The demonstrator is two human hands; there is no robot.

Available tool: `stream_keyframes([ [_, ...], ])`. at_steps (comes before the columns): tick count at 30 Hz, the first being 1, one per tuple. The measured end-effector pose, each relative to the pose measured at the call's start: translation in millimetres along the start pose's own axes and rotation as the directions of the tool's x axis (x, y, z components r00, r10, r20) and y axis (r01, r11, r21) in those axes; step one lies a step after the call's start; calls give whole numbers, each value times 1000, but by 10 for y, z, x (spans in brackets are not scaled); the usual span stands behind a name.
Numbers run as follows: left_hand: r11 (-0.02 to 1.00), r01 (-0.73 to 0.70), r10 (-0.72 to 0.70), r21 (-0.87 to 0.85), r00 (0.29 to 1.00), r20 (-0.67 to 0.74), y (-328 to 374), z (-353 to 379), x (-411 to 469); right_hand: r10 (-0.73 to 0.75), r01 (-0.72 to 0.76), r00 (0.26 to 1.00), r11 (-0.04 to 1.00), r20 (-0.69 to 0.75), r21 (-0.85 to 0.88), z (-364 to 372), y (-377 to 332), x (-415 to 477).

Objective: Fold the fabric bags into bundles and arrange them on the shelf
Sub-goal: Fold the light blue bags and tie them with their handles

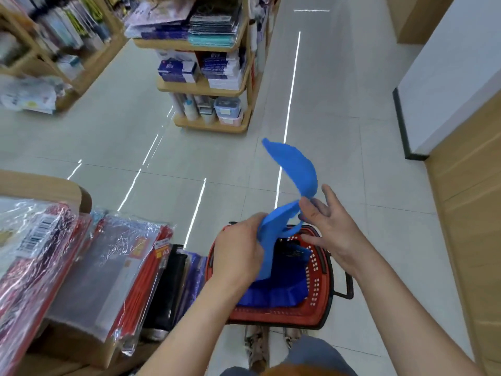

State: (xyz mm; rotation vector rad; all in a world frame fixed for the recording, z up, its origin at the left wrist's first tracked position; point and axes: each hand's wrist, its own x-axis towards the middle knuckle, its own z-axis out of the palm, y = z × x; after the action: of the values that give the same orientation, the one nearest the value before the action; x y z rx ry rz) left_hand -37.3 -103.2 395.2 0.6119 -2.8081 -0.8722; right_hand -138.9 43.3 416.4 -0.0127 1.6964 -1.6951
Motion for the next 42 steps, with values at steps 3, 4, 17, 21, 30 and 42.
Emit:
stream_keyframes([
  [3, 892, 138, -158, -430, 987, -11, 187, -30, -62, 81, -61, 990, 985, 116, -164, 109, -58, -48],
  [4, 818, 171, -194, -550, 981, 16, 263, 8, -105, 79, -40, 988, 963, 135, -266, 170, -61, -59],
  [17, 473, 406, -324, -782, 905, 274, 621, 63, -1004, 104, 500, 783, 480, 613, -721, 131, -142, -192],
  [21, 968, 244, -245, -59, 870, -428, 468, -144, -1375, 222, 787, 568, 135, 793, -602, 215, -352, -301],
  [30, 835, 539, -549, -109, 807, -219, 239, -1021, -2551, 355, 908, 380, 34, 854, -418, 767, -645, -666],
  [42, 587, 503, -808, -634, 408, -425, 533, -1062, -5234, 278, 763, 215, 550, 936, -339, 1562, 615, -2303],
])
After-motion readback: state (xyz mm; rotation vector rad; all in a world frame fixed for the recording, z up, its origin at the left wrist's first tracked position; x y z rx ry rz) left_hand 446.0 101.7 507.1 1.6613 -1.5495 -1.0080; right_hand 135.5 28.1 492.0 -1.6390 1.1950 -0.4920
